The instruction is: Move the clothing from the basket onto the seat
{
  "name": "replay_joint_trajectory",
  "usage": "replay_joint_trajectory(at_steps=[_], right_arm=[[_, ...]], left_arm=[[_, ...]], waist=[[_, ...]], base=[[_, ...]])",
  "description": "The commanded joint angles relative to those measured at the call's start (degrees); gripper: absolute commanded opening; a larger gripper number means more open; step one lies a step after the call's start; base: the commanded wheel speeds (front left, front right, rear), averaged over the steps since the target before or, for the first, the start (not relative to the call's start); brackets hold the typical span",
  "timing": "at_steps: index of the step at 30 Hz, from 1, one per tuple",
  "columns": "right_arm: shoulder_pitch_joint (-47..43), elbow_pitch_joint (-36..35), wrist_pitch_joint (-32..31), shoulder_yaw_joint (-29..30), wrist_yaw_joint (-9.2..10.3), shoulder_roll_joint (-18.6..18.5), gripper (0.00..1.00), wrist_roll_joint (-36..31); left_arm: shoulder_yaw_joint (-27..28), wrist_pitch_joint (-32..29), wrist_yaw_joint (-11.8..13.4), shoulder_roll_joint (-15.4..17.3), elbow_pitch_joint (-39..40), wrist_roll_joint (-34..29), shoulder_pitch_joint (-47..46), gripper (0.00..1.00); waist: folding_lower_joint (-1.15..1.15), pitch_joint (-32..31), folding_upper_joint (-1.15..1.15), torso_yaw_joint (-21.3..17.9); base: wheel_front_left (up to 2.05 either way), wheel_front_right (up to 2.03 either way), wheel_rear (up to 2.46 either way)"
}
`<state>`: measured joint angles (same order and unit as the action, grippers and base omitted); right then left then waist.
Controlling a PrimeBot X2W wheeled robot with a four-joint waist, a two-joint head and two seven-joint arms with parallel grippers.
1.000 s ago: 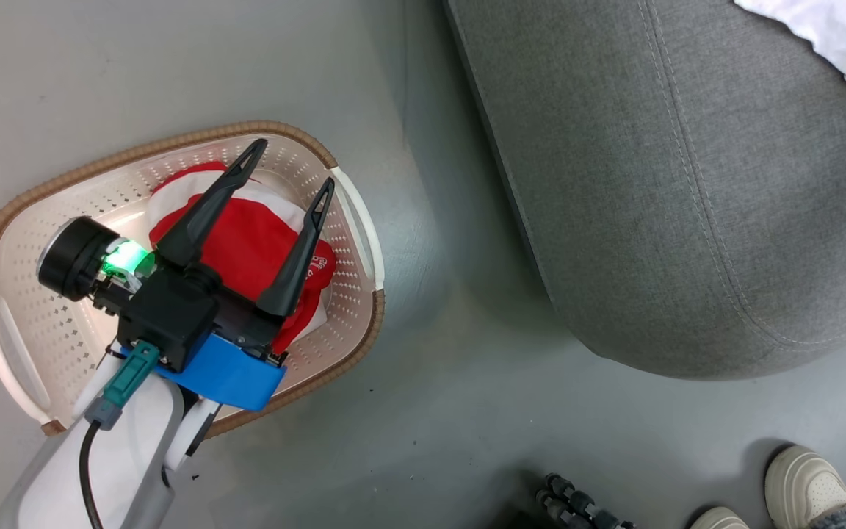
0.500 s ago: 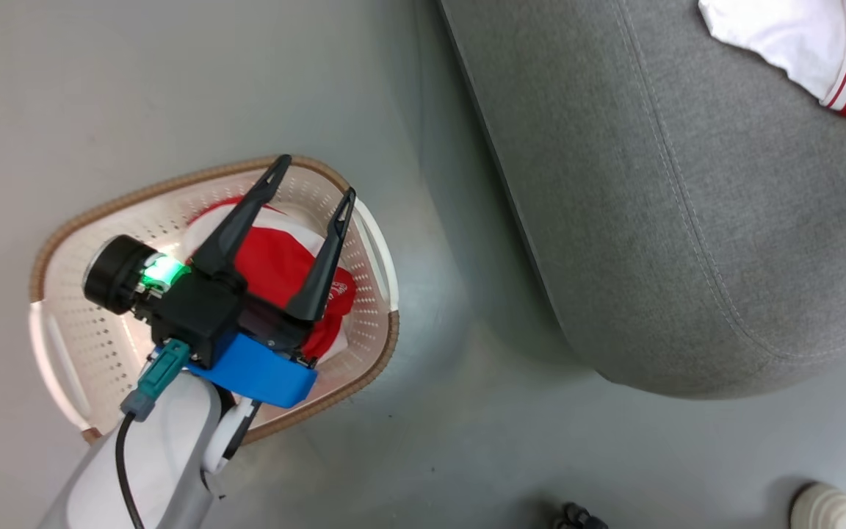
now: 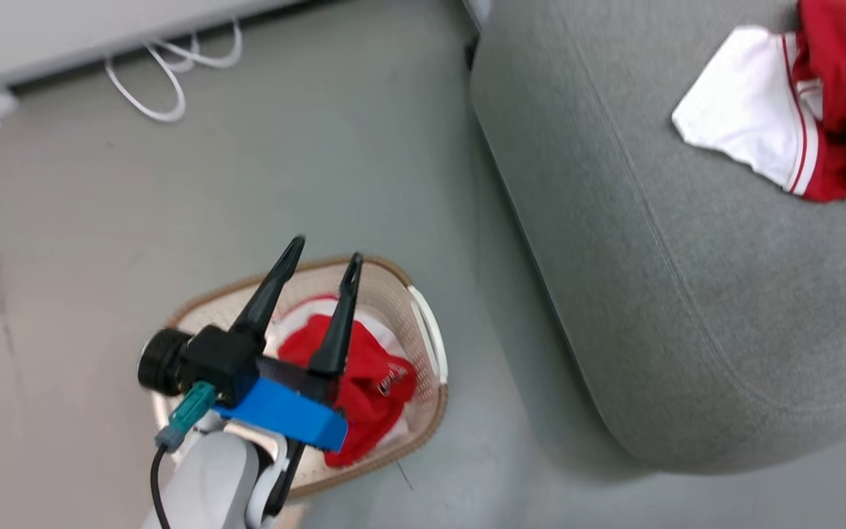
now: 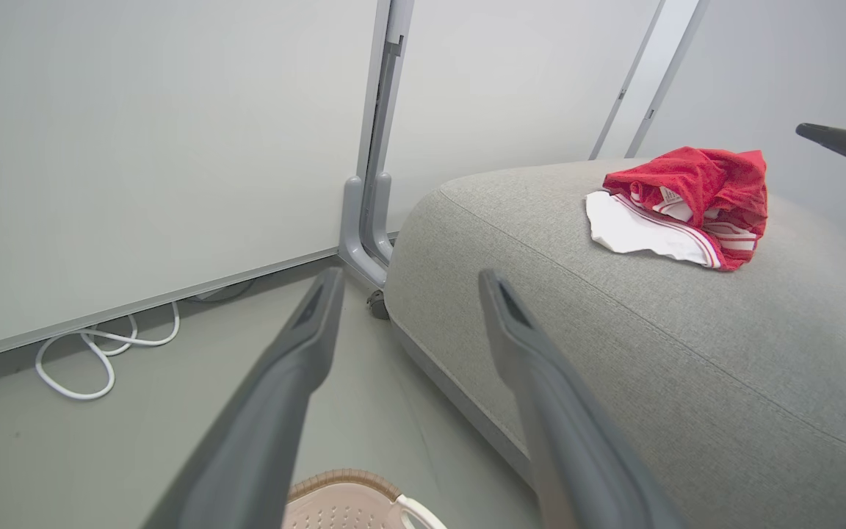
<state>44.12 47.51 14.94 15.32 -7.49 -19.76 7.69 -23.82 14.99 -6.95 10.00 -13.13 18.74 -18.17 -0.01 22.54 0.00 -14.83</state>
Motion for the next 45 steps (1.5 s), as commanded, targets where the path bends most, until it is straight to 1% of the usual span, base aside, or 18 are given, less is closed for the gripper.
replay_joint_trajectory(at_steps=[1, 2, 3, 4, 5, 6, 10, 11, 18, 21, 26, 33, 41, 45], right_arm=[[-3.0, -1.3, 0.0, -0.5, -0.01, 0.6, 1.0, -0.5], [-3.0, -1.3, 0.0, -0.5, -0.01, 0.6, 1.0, -0.5], [-4.7, -2.4, -0.3, -1.1, -0.01, 1.0, 1.0, -0.8], [-8.1, -4.9, -0.6, -1.6, -0.01, 1.7, 1.0, -0.8], [-8.1, -4.9, -0.6, -1.6, -0.01, 1.7, 1.0, -0.8], [-12.2, -7.5, -1.4, -2.6, -0.01, 3.1, 1.0, -0.6], [-20.1, -14.0, -3.6, -4.2, -0.01, 5.1, 1.0, -0.2], [-20.1, -14.0, -3.6, -4.2, -0.01, 5.1, 1.0, -0.2], [-32.0, -25.5, -7.8, -5.1, -0.01, 9.5, 1.0, -0.3], [-35.8, -30.0, -9.2, -5.3, -0.02, 11.7, 1.0, -0.7], [-40.3, -35.5, -10.5, -6.1, -0.02, 14.0, 1.0, -1.2], [-44.6, -39.4, -12.0, -8.8, -0.02, 16.2, 1.0, -0.4], [-45.6, -39.6, -12.8, -11.3, -0.01, 16.8, 1.0, 0.2], [-45.1, -39.4, -12.9, -11.9, -0.01, 16.8, 1.0, 0.3]], left_arm=[[1.2, 0.3, -0.2, -0.7, -0.7, 0.3, 2.1, 1.0], [1.2, 0.3, -0.2, -0.7, -0.7, 0.3, 2.1, 1.0], [1.9, 0.3, -0.3, -1.2, -1.1, 0.2, 3.2, 1.0], [3.4, 0.3, -0.4, -2.0, -1.9, 0.1, 5.3, 1.0], [3.4, 0.3, -0.4, -2.0, -1.9, 0.1, 5.3, 1.0], [4.9, 0.3, -0.5, -2.7, -2.5, 0.1, 7.5, 1.0], [7.6, 0.3, -0.6, -3.5, -3.5, -0.2, 11.4, 1.0], [7.6, 0.3, -0.6, -3.5, -3.5, -0.2, 11.4, 1.0], [11.5, 0.3, -0.7, -4.1, -5.2, -0.7, 15.8, 1.0], [12.4, 0.3, -0.7, -4.4, -5.8, -0.7, 16.3, 1.0], [13.8, 0.3, -0.5, -4.4, -7.3, -0.5, 16.6, 1.0], [16.1, 0.3, -0.5, -4.2, -9.1, -0.6, 16.2, 1.0], [17.9, 0.3, -0.5, -4.0, -8.9, -0.9, 15.9, 1.0], [17.5, 0.3, -0.5, -4.4, -8.6, -1.2, 16.8, 1.0]], waist=[[0.01, -7.0, 0.0, 3.8], [0.01, -7.0, 0.0, 3.8], [0.01, -8.4, 0.0, 4.4], [0.01, -11.0, 0.0, 5.5], [0.01, -11.0, 0.0, 5.5], [0.01, -13.5, 0.0, 6.6], [0.01, -17.6, 0.0, 8.5], [0.01, -17.6, 0.0, 8.5], [0.01, -22.4, 0.0, 12.0], [0.01, -23.2, 0.0, 13.7], [0.01, -24.2, 0.0, 15.9], [0.01, -25.0, 0.0, 17.2], [0.01, -24.3, 0.0, 16.7], [0.01, -24.2, 0.0, 16.2]], base=[[0.0, 0.0, 0.0], [0.0, 0.0, 0.0], [0.0, 0.0, 0.0], [0.0, 0.0, 0.0], [0.0, 0.0, 0.0], [0.0, 0.0, 0.0], [0.0, 0.0, 0.0], [0.0, 0.0, 0.0], [0.0, 0.0, 0.0], [0.0, 0.0, 0.0], [0.0, 0.0, 0.0], [0.0, 0.0, 0.0], [0.0, 0.0, 0.0], [0.0, 0.0, 0.0]])
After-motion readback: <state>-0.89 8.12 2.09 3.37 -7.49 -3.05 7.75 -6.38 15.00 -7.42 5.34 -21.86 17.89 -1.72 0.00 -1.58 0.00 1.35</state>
